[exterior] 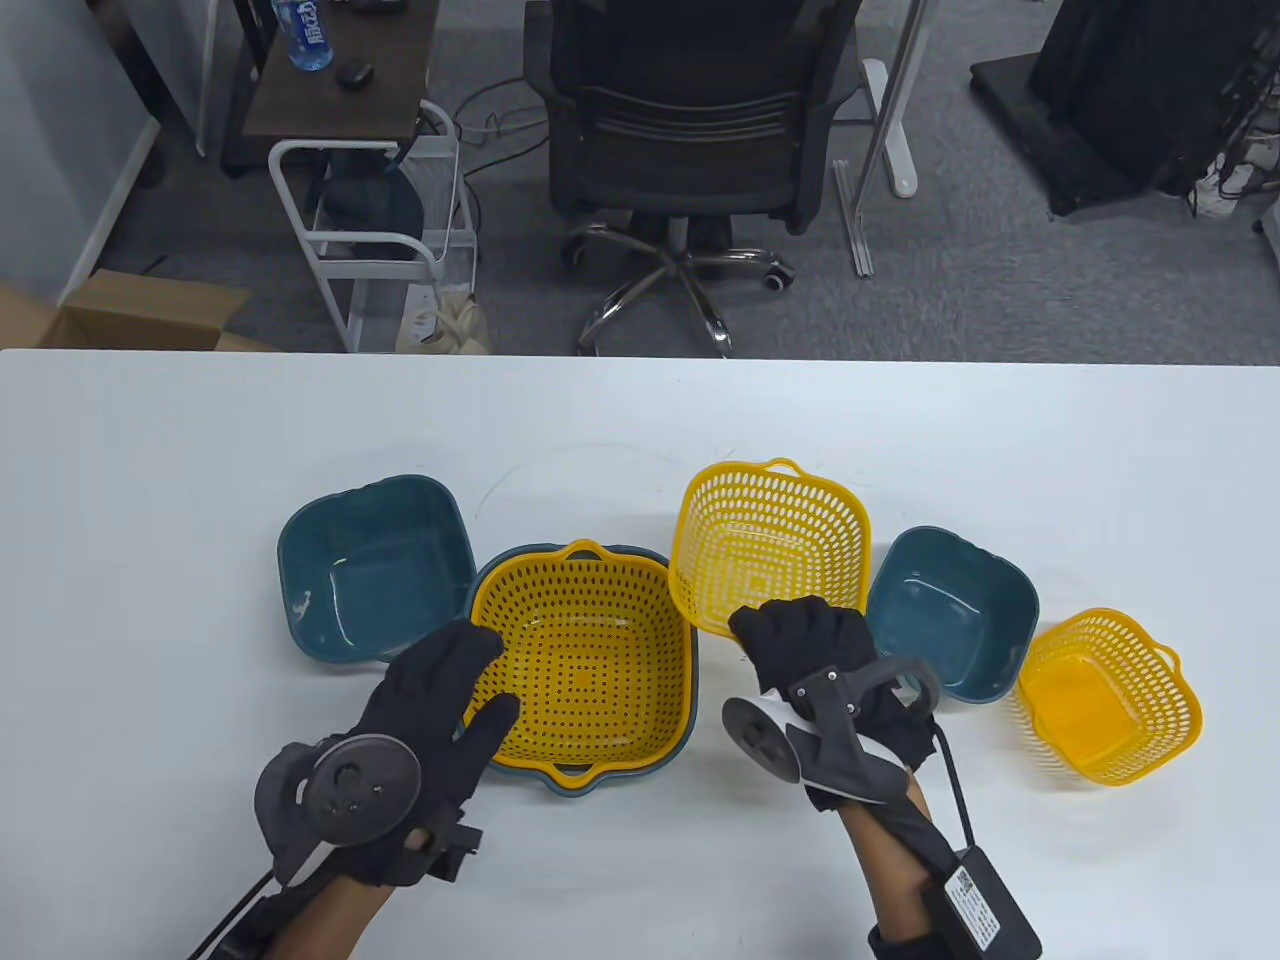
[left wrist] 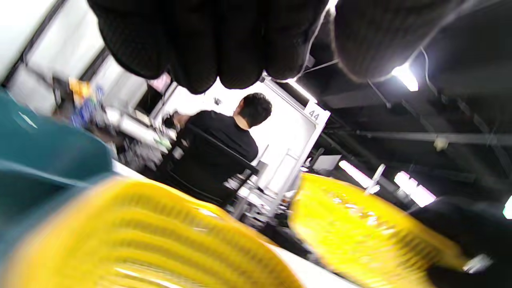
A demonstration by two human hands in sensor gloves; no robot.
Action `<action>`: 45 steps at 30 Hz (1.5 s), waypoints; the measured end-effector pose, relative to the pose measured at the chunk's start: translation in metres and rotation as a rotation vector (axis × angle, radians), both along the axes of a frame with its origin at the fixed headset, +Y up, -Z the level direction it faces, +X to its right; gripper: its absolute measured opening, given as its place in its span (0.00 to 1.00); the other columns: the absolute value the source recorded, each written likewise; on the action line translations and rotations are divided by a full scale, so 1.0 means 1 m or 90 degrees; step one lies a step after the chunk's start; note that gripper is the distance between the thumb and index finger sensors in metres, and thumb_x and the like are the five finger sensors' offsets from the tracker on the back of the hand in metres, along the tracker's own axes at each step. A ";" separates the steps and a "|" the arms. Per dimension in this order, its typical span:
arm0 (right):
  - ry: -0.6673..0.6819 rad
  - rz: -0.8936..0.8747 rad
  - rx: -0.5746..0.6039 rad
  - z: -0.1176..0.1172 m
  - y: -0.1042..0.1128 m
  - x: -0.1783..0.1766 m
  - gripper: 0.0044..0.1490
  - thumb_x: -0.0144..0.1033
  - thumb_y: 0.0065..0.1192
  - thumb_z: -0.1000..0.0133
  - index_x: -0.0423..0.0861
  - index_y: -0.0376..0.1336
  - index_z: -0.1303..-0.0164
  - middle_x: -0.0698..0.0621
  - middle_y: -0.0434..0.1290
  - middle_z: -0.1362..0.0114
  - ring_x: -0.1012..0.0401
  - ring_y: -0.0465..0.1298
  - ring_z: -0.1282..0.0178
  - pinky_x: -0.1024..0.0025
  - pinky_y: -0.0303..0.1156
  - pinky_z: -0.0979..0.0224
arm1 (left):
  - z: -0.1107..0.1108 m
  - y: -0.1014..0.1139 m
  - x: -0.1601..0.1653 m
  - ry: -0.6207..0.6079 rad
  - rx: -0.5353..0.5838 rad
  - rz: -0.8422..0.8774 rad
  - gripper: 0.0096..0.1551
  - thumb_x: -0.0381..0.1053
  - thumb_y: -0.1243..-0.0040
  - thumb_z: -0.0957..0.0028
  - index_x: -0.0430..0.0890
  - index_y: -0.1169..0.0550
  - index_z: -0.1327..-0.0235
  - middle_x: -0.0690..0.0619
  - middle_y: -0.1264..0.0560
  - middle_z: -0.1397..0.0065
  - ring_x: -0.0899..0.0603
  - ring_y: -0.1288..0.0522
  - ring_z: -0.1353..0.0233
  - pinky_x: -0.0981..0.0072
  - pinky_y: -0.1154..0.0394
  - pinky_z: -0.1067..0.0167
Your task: Nest basins with drain baskets
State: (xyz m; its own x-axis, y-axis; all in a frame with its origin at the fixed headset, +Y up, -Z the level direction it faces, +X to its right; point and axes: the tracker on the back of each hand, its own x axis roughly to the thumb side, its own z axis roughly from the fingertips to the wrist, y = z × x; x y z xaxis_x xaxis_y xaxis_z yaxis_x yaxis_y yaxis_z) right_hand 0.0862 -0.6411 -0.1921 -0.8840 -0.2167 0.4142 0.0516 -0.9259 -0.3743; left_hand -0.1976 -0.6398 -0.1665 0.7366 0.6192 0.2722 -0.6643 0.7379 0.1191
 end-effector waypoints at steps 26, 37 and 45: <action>0.196 -0.017 0.062 0.064 -0.033 -0.115 0.33 0.31 0.75 0.51 0.47 0.63 0.34 0.49 0.74 0.33 0.49 0.76 0.33 0.49 0.75 0.33 | -0.061 -0.009 -0.036 0.200 -0.438 0.022 0.42 0.50 0.26 0.50 0.39 0.33 0.27 0.45 0.24 0.34 0.43 0.14 0.51 0.68 0.10 0.60; 0.158 -0.089 0.163 0.061 -0.031 -0.044 0.50 0.47 0.73 0.51 0.43 0.53 0.22 0.38 0.57 0.19 0.37 0.59 0.21 0.35 0.60 0.22 | -0.088 0.015 -0.099 0.343 -0.384 0.015 0.41 0.49 0.27 0.49 0.40 0.33 0.26 0.46 0.24 0.34 0.42 0.15 0.50 0.68 0.10 0.59; 0.035 -0.122 0.083 0.039 -0.077 0.025 0.50 0.46 0.72 0.50 0.41 0.54 0.22 0.35 0.57 0.19 0.34 0.58 0.22 0.33 0.59 0.24 | -0.108 -0.003 -0.153 0.420 -0.384 0.036 0.41 0.49 0.27 0.49 0.41 0.33 0.26 0.46 0.25 0.33 0.42 0.15 0.49 0.67 0.11 0.57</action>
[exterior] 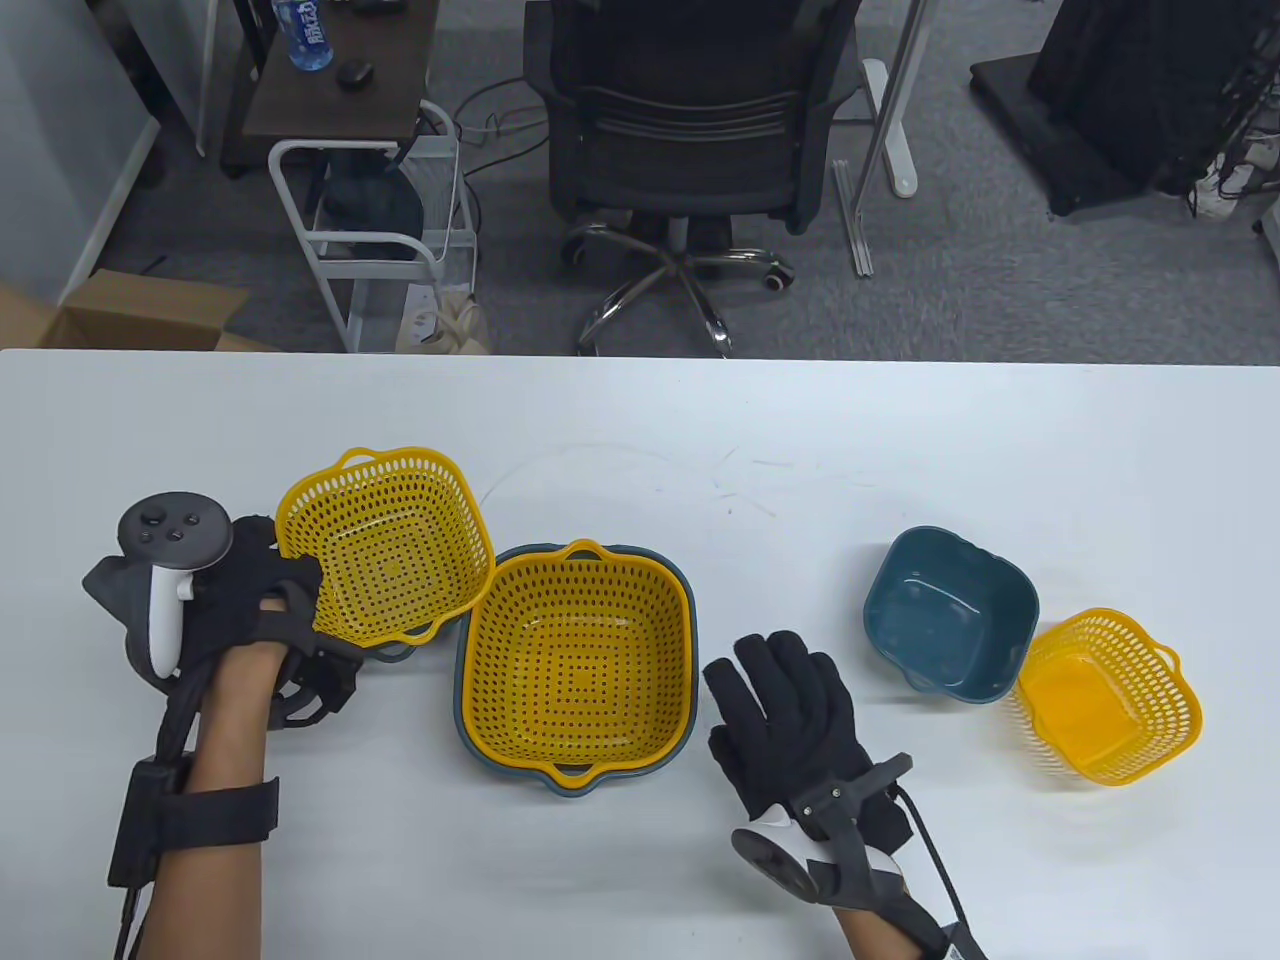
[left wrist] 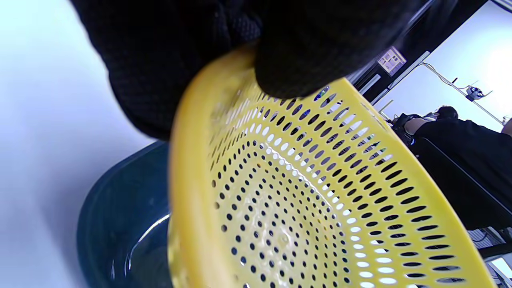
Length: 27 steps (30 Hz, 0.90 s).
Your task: Nest basins with drain baskets
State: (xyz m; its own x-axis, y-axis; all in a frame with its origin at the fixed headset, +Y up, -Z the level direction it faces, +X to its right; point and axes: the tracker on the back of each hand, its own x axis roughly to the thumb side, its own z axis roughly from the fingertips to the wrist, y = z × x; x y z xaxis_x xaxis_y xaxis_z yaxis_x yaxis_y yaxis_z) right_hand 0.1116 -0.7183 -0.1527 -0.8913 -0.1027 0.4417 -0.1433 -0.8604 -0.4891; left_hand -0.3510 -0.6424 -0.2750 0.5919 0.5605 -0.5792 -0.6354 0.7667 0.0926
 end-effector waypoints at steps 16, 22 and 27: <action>-0.042 0.002 -0.026 -0.012 -0.011 0.006 0.49 0.47 0.69 0.48 0.40 0.53 0.22 0.34 0.56 0.19 0.33 0.57 0.22 0.32 0.59 0.25 | -0.021 -0.032 -0.021 -0.003 -0.046 -0.004 0.39 0.26 0.24 0.47 0.41 0.33 0.26 0.45 0.24 0.33 0.42 0.15 0.48 0.68 0.10 0.56; -0.043 0.008 -0.032 -0.013 -0.012 0.006 0.49 0.47 0.69 0.48 0.40 0.53 0.22 0.34 0.56 0.19 0.33 0.57 0.22 0.32 0.59 0.25 | -0.024 -0.032 -0.018 -0.013 -0.061 -0.036 0.41 0.29 0.22 0.49 0.42 0.32 0.25 0.45 0.25 0.31 0.41 0.15 0.46 0.66 0.11 0.53; -0.041 0.012 -0.033 -0.012 -0.010 0.005 0.49 0.47 0.69 0.48 0.40 0.53 0.22 0.34 0.56 0.19 0.33 0.57 0.22 0.32 0.59 0.25 | -0.022 -0.030 -0.018 -0.019 -0.072 -0.099 0.44 0.33 0.19 0.51 0.42 0.33 0.24 0.44 0.27 0.28 0.39 0.17 0.41 0.61 0.14 0.48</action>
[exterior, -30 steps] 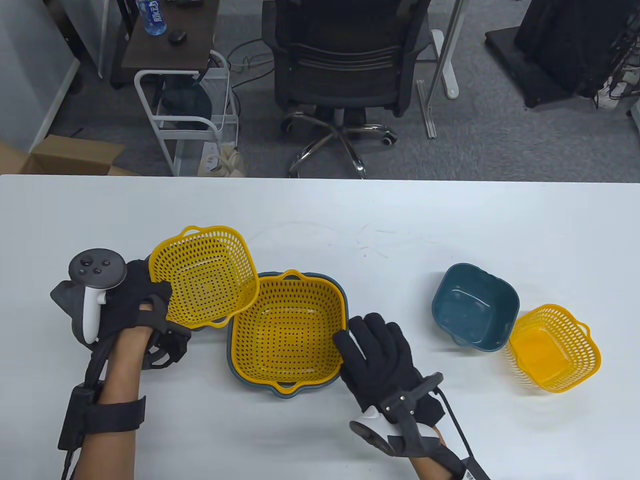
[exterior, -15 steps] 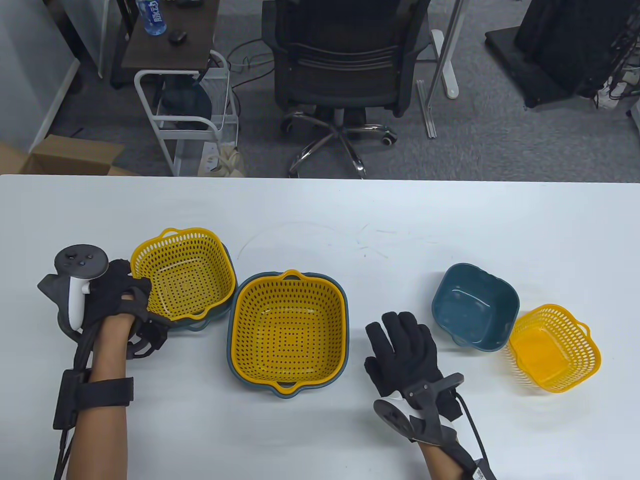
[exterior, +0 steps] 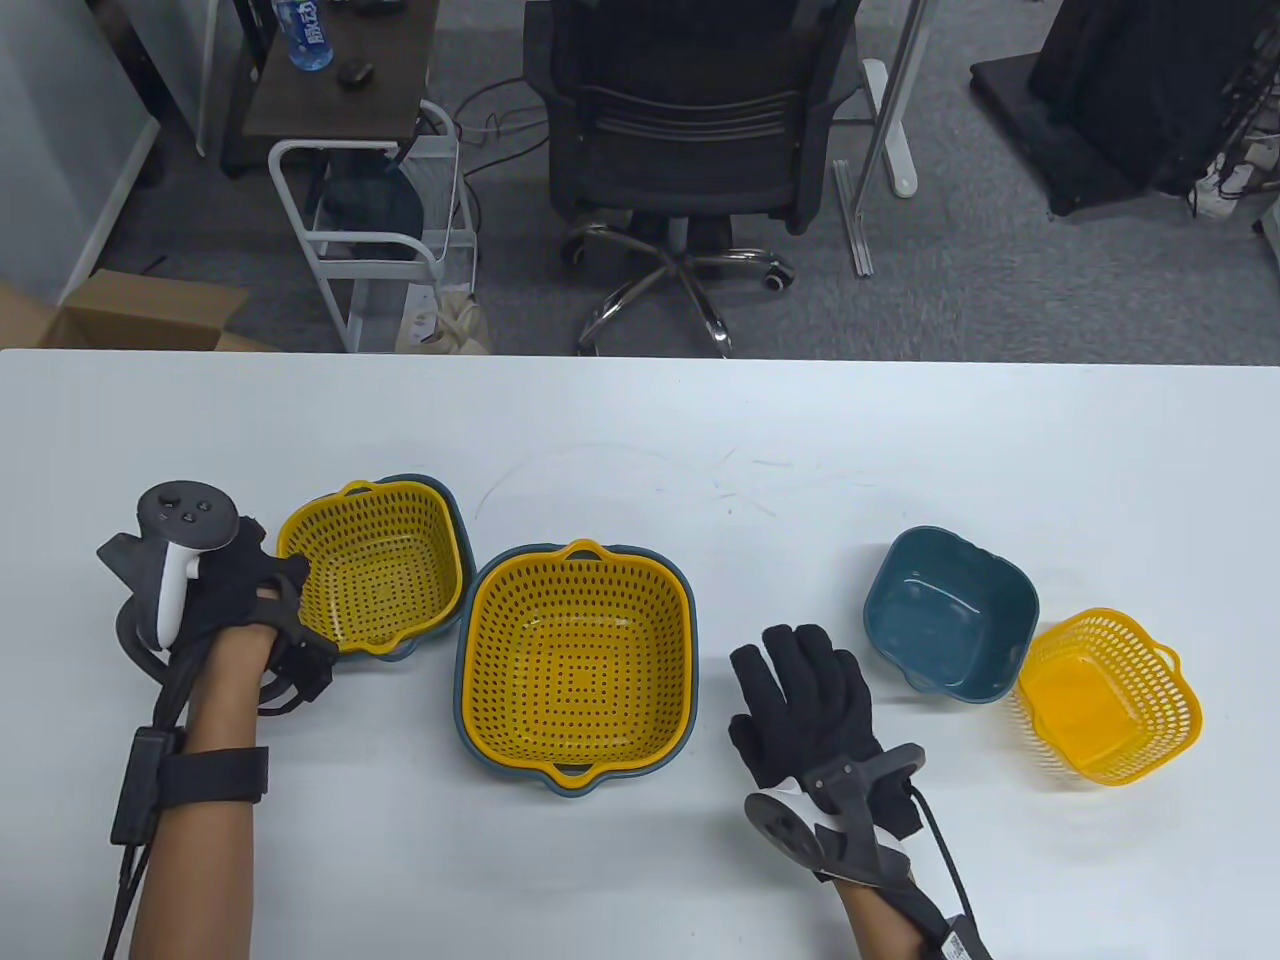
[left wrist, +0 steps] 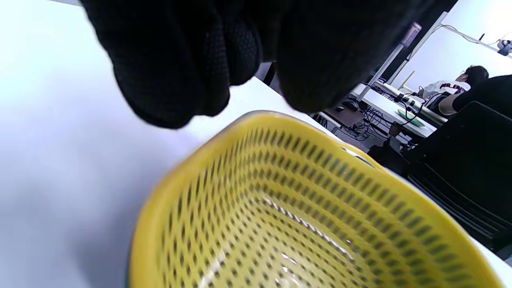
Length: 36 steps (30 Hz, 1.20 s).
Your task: Nest basins with drain baskets
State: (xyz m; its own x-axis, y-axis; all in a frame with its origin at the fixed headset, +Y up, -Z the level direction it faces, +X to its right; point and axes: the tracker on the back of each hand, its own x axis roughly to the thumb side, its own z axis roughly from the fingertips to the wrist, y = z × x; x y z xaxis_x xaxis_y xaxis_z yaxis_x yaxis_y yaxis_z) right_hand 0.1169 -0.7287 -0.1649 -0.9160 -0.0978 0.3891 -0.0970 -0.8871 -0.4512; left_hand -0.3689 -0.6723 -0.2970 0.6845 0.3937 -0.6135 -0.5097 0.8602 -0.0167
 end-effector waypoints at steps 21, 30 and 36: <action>0.006 0.025 -0.012 0.001 0.000 -0.004 0.48 0.47 0.70 0.48 0.40 0.53 0.22 0.34 0.56 0.19 0.34 0.58 0.22 0.33 0.59 0.24 | 0.005 -0.053 -0.014 0.022 -0.023 0.127 0.41 0.30 0.22 0.49 0.41 0.33 0.25 0.44 0.26 0.28 0.39 0.17 0.41 0.59 0.12 0.48; 0.011 0.034 -0.006 0.001 -0.003 -0.008 0.47 0.47 0.70 0.49 0.41 0.54 0.23 0.36 0.58 0.19 0.35 0.58 0.21 0.34 0.59 0.24 | 0.009 -0.048 -0.019 0.034 0.025 0.143 0.39 0.51 0.27 0.50 0.41 0.30 0.28 0.45 0.23 0.34 0.42 0.15 0.48 0.61 0.11 0.56; 0.015 0.021 0.001 0.002 -0.002 -0.007 0.46 0.46 0.70 0.48 0.42 0.55 0.23 0.37 0.59 0.19 0.35 0.59 0.21 0.34 0.60 0.24 | 0.018 -0.022 -0.035 0.055 0.070 0.114 0.39 0.51 0.27 0.50 0.40 0.29 0.29 0.45 0.22 0.34 0.41 0.14 0.50 0.64 0.11 0.59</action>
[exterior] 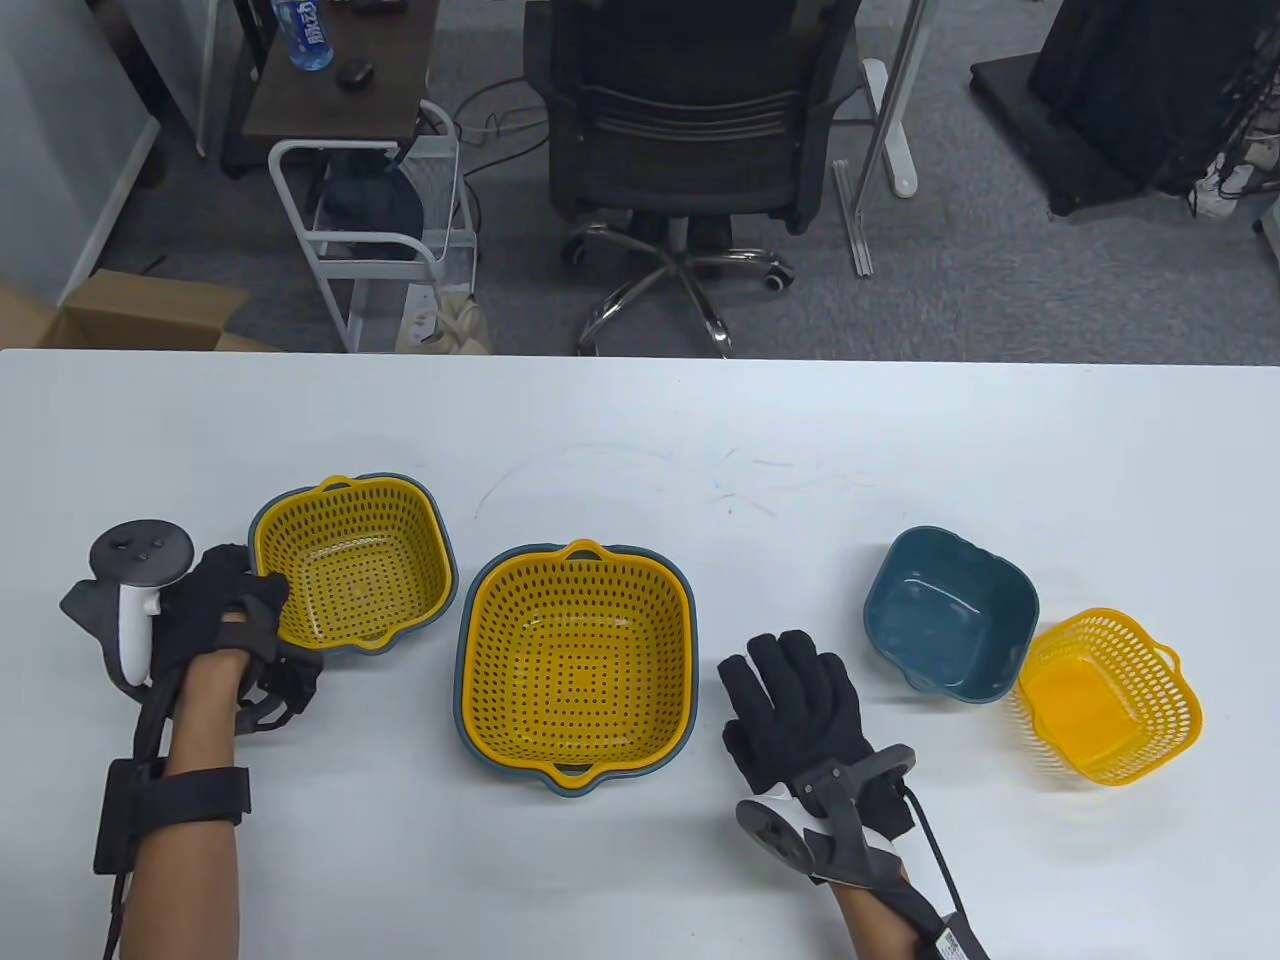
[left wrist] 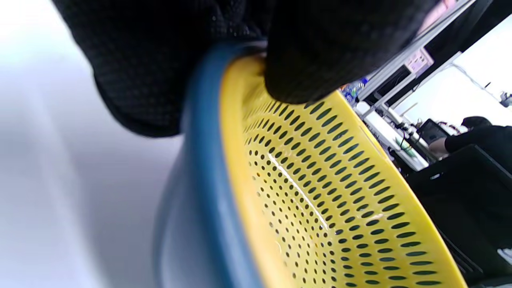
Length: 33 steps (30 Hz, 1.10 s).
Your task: Nest basins with drain baskets
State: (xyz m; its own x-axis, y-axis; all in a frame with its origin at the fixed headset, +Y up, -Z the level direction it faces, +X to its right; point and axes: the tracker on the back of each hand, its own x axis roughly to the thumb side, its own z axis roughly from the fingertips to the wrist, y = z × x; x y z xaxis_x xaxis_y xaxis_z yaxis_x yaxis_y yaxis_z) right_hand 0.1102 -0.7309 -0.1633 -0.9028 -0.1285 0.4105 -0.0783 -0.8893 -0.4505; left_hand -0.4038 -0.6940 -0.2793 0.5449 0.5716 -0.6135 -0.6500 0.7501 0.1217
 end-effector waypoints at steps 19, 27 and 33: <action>-0.019 0.004 -0.003 -0.002 -0.003 0.007 0.46 0.46 0.70 0.49 0.41 0.56 0.24 0.36 0.59 0.20 0.35 0.59 0.22 0.33 0.60 0.25 | 0.027 0.059 0.096 -0.203 0.055 0.109 0.40 0.51 0.26 0.51 0.39 0.29 0.28 0.44 0.22 0.34 0.42 0.14 0.50 0.68 0.10 0.61; -0.022 0.004 -0.004 -0.002 -0.003 0.009 0.46 0.46 0.70 0.49 0.41 0.56 0.24 0.35 0.59 0.20 0.34 0.59 0.22 0.33 0.60 0.25 | 0.033 0.030 0.180 -0.302 -0.006 0.054 0.40 0.51 0.26 0.51 0.39 0.29 0.28 0.44 0.22 0.34 0.42 0.13 0.50 0.69 0.10 0.61; -0.020 0.000 -0.004 -0.002 -0.004 0.009 0.46 0.45 0.70 0.49 0.41 0.56 0.24 0.35 0.59 0.20 0.34 0.59 0.22 0.33 0.60 0.25 | 0.031 0.016 0.205 -0.307 -0.049 -0.032 0.40 0.51 0.26 0.51 0.39 0.30 0.28 0.44 0.23 0.33 0.41 0.14 0.50 0.70 0.10 0.60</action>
State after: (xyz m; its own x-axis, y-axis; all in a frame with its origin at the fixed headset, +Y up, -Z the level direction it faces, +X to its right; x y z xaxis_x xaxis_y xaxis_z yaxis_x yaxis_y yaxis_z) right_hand 0.1195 -0.7352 -0.1649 -0.9155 -0.1263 0.3820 -0.0637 -0.8920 -0.4475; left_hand -0.1987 -0.6775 -0.2485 0.8029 0.5005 -0.3239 -0.5817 0.7765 -0.2422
